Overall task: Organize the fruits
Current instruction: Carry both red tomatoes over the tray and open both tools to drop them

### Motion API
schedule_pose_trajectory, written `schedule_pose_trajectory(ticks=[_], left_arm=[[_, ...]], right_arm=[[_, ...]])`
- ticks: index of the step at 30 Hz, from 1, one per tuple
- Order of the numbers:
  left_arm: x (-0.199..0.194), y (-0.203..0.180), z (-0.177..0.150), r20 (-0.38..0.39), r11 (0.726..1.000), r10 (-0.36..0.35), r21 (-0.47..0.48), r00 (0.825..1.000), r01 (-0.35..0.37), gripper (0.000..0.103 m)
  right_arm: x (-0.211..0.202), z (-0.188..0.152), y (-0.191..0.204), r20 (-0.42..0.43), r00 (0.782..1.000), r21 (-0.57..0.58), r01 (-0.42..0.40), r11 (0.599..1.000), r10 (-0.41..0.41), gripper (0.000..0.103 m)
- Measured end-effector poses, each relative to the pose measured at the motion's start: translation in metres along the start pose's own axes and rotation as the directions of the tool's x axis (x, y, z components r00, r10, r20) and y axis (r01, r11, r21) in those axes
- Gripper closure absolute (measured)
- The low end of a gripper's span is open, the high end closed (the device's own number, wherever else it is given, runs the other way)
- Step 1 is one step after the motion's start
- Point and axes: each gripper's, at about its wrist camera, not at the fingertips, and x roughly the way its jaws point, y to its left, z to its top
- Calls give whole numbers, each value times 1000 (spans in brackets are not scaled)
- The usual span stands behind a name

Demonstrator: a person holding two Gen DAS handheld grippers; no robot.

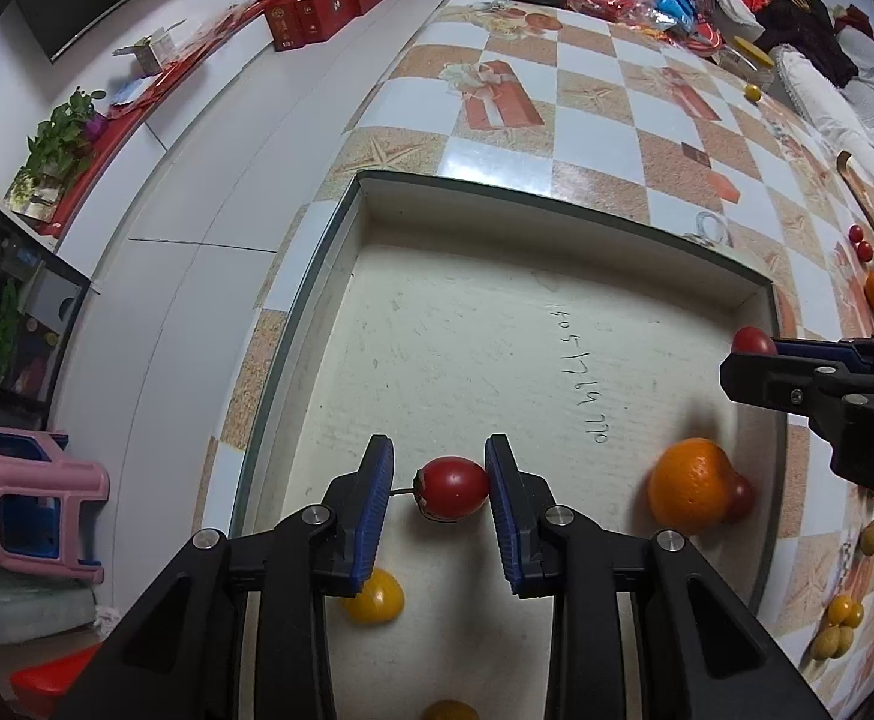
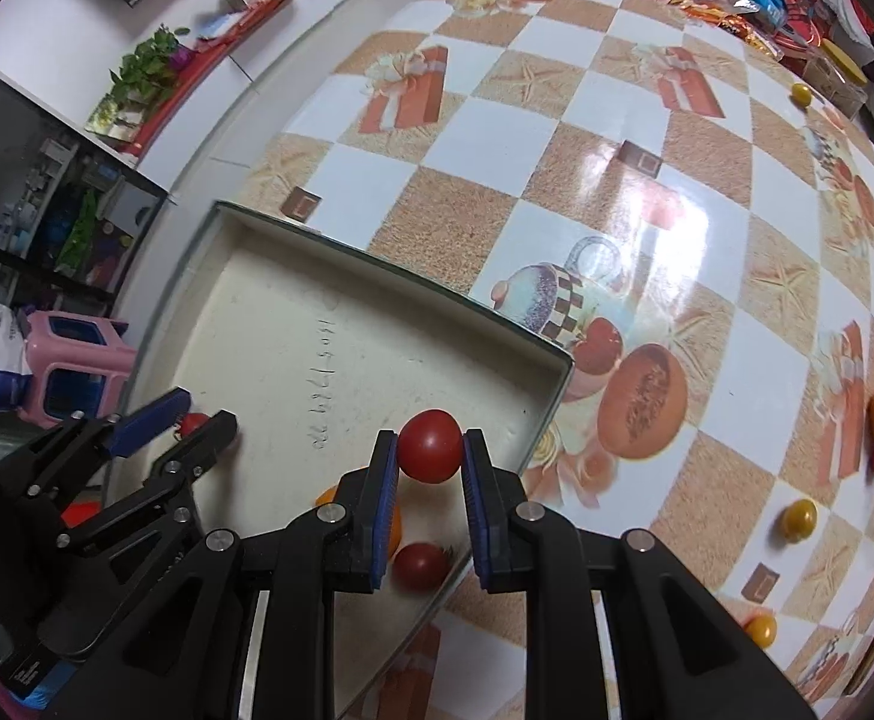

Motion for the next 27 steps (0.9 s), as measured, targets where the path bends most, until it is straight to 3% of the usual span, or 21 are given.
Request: schedule_pose_trajectory(ticks=[11,14,16,19,20,21,23,27], left_arm=[[8,0,1,-30,1000,9,5,999,-9,68],[6,2,1,-14,1000,28,-7,1000,-28,18],[0,2,0,17,999,36,4,999,-37,18],[2,3,0,-2,999,44,5,999,-44,18],[2,5,0,-6,999,45,-3,999,-45,18],[3,8,0,-10,999,44,-12,999,-44,18],[3,13,-1,-24,999,25,-30,999,-26,18],[1,10,-3,-35,999,40,-21,999,-41,18]], right_arm=[[25,1,16,-53,996,-113,69,991,-75,79],[29,2,18,-62,995,-118,65,991,-72,77],[29,2,22,-60,996,-134,62,989,-70,70],[23,0,28,-39,997,-158,67,985,-74,57],[20,0,29,-27,997,-161,71,984,-76,51],[16,0,30,-16,998,-159,62,985,-65,38],[6,-2,29,17,999,-149,45,988,-43,26],[-11,-5,27,59,996,-127,80,989,-73,19]])
